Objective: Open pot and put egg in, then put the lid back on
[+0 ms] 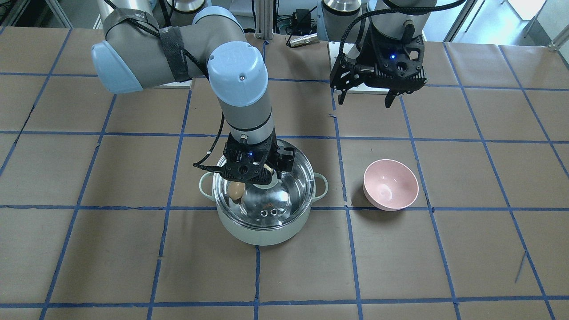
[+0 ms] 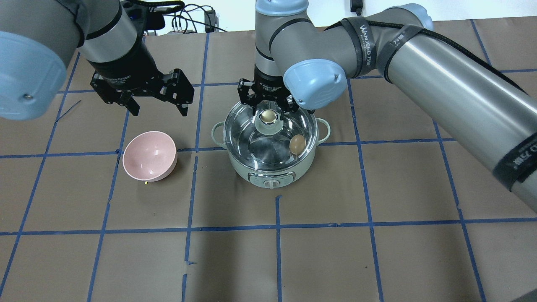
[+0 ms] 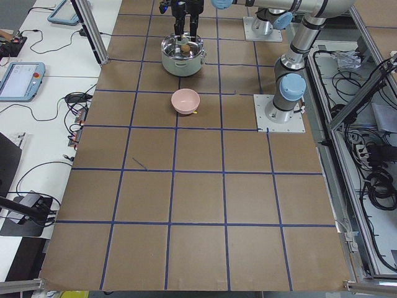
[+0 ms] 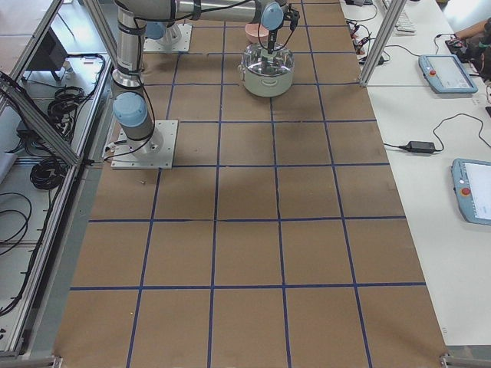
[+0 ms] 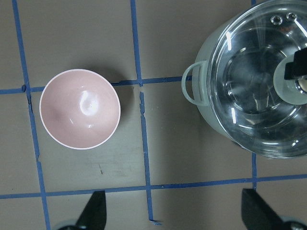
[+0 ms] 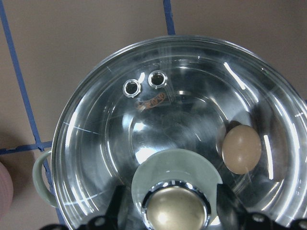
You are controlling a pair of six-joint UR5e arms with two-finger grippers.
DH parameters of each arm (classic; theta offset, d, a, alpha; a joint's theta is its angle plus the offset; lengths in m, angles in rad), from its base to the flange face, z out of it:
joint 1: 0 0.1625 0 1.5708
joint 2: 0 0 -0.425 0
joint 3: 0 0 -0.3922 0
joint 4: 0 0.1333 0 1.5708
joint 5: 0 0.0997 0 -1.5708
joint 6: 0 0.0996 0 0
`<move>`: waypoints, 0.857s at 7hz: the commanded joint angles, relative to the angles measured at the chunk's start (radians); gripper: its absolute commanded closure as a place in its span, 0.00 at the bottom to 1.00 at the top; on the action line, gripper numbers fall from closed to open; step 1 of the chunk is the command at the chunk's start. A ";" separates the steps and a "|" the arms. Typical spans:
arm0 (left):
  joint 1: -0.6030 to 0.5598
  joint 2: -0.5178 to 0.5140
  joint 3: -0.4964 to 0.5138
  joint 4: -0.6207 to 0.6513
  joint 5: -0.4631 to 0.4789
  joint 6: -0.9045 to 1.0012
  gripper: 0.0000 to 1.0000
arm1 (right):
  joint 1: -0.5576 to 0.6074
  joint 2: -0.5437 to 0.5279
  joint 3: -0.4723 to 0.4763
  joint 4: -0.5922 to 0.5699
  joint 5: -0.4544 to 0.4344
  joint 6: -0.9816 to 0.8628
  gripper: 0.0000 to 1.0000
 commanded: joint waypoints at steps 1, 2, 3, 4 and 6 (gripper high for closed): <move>0.000 0.000 0.000 0.001 0.000 0.000 0.00 | -0.050 -0.058 -0.004 -0.007 -0.008 -0.022 0.28; 0.000 0.000 -0.002 -0.001 0.002 0.000 0.00 | -0.146 -0.134 0.004 0.019 -0.007 -0.079 0.28; 0.000 0.000 -0.002 -0.001 0.002 0.000 0.00 | -0.240 -0.206 0.008 0.088 -0.010 -0.211 0.25; 0.000 0.000 -0.002 -0.001 0.002 0.002 0.00 | -0.323 -0.272 0.010 0.125 -0.034 -0.285 0.07; -0.001 0.000 -0.002 -0.001 0.002 0.000 0.00 | -0.368 -0.305 0.011 0.243 -0.036 -0.383 0.00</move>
